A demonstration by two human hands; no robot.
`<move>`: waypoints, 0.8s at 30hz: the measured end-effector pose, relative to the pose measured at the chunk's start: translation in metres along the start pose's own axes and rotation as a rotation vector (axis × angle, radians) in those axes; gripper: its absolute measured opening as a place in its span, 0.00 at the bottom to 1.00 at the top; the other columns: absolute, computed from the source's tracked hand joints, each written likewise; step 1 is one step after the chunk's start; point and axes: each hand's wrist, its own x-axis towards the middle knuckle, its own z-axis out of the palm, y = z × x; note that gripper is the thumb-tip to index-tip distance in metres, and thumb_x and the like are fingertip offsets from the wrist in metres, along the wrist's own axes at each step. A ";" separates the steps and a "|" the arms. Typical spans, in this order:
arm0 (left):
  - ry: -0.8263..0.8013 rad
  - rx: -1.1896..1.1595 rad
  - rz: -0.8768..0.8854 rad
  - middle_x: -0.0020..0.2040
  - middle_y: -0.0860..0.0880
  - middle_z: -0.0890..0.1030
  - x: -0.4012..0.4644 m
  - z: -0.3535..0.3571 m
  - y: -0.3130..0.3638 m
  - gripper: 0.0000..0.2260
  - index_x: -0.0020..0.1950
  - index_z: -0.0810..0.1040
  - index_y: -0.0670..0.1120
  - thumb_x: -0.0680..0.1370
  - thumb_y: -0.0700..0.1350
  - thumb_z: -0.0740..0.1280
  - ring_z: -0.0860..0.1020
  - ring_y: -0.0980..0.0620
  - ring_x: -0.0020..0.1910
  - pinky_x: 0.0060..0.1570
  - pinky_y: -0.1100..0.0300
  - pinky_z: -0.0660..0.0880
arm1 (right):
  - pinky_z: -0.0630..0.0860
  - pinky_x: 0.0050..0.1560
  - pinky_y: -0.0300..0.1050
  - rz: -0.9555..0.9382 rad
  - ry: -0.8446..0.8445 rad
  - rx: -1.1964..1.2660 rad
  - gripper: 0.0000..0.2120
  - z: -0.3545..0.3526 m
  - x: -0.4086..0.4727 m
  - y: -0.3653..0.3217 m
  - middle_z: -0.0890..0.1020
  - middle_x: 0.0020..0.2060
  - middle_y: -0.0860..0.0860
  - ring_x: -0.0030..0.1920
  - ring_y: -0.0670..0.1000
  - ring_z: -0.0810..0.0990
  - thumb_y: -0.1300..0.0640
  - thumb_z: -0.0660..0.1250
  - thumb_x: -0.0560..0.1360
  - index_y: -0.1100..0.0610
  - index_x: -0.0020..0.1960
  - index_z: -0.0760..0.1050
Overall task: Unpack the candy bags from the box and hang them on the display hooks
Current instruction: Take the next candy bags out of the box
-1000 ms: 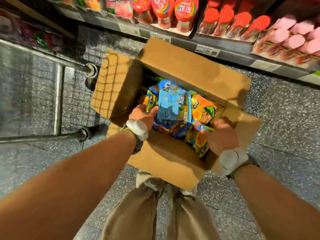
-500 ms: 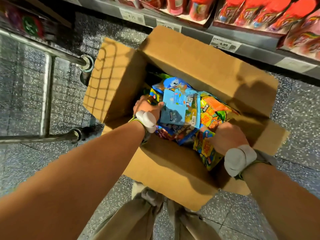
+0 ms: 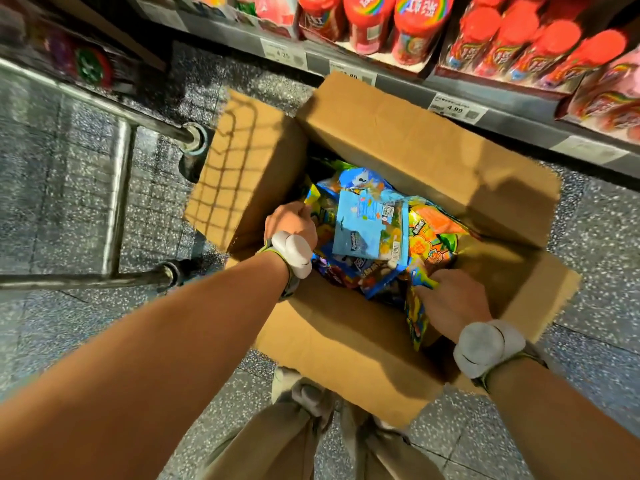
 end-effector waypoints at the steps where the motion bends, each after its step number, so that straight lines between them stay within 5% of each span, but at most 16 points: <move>1: -0.001 -0.022 0.001 0.60 0.43 0.80 -0.005 -0.006 0.002 0.14 0.62 0.80 0.48 0.83 0.50 0.58 0.73 0.39 0.62 0.51 0.55 0.70 | 0.66 0.38 0.44 -0.028 0.015 0.040 0.10 -0.005 -0.007 -0.002 0.75 0.38 0.52 0.42 0.55 0.74 0.53 0.66 0.79 0.60 0.45 0.77; 7: 0.000 -0.118 0.017 0.54 0.42 0.83 -0.043 -0.031 0.012 0.13 0.60 0.81 0.50 0.82 0.50 0.60 0.77 0.38 0.57 0.46 0.56 0.71 | 0.70 0.38 0.51 -0.066 -0.010 0.455 0.16 -0.031 -0.033 -0.011 0.72 0.30 0.56 0.36 0.58 0.71 0.55 0.72 0.71 0.60 0.30 0.69; 11: -0.041 -0.290 0.077 0.51 0.43 0.84 -0.082 -0.047 0.013 0.13 0.58 0.83 0.49 0.80 0.52 0.63 0.80 0.41 0.53 0.46 0.59 0.72 | 0.78 0.54 0.53 -0.029 -0.008 0.569 0.05 -0.056 -0.049 -0.035 0.85 0.44 0.54 0.48 0.59 0.82 0.58 0.74 0.72 0.58 0.46 0.82; 12: -0.073 -0.369 0.082 0.49 0.44 0.85 -0.093 -0.050 0.014 0.15 0.55 0.84 0.48 0.78 0.55 0.64 0.81 0.42 0.51 0.47 0.60 0.75 | 0.78 0.58 0.54 -0.038 -0.004 0.601 0.08 -0.062 -0.054 -0.041 0.86 0.47 0.53 0.51 0.58 0.82 0.57 0.74 0.71 0.57 0.50 0.83; 14: -0.113 -0.521 0.065 0.45 0.45 0.86 -0.111 -0.053 0.012 0.20 0.50 0.85 0.48 0.71 0.60 0.65 0.83 0.46 0.47 0.52 0.54 0.79 | 0.79 0.56 0.53 -0.067 0.001 0.687 0.04 -0.070 -0.063 -0.050 0.85 0.40 0.50 0.47 0.57 0.83 0.58 0.76 0.69 0.55 0.43 0.83; 17: -0.185 -0.651 0.061 0.51 0.46 0.85 -0.140 -0.062 0.018 0.11 0.50 0.85 0.41 0.76 0.48 0.71 0.81 0.51 0.50 0.60 0.54 0.76 | 0.74 0.40 0.51 -0.094 0.007 0.813 0.13 -0.084 -0.083 -0.061 0.79 0.26 0.47 0.33 0.54 0.77 0.63 0.74 0.70 0.51 0.29 0.80; 21: -0.283 -0.743 0.122 0.60 0.43 0.81 -0.178 -0.080 0.028 0.08 0.54 0.83 0.36 0.79 0.36 0.67 0.77 0.49 0.61 0.63 0.56 0.73 | 0.77 0.46 0.51 -0.094 -0.004 1.011 0.04 -0.100 -0.117 -0.068 0.85 0.34 0.53 0.38 0.56 0.82 0.58 0.76 0.65 0.49 0.35 0.84; 24: -0.328 -0.725 0.199 0.65 0.42 0.77 -0.195 -0.095 0.036 0.09 0.56 0.81 0.34 0.78 0.34 0.66 0.73 0.53 0.65 0.58 0.78 0.67 | 0.77 0.46 0.49 -0.041 -0.008 1.159 0.05 -0.101 -0.146 -0.068 0.86 0.38 0.53 0.40 0.55 0.82 0.63 0.71 0.74 0.56 0.40 0.83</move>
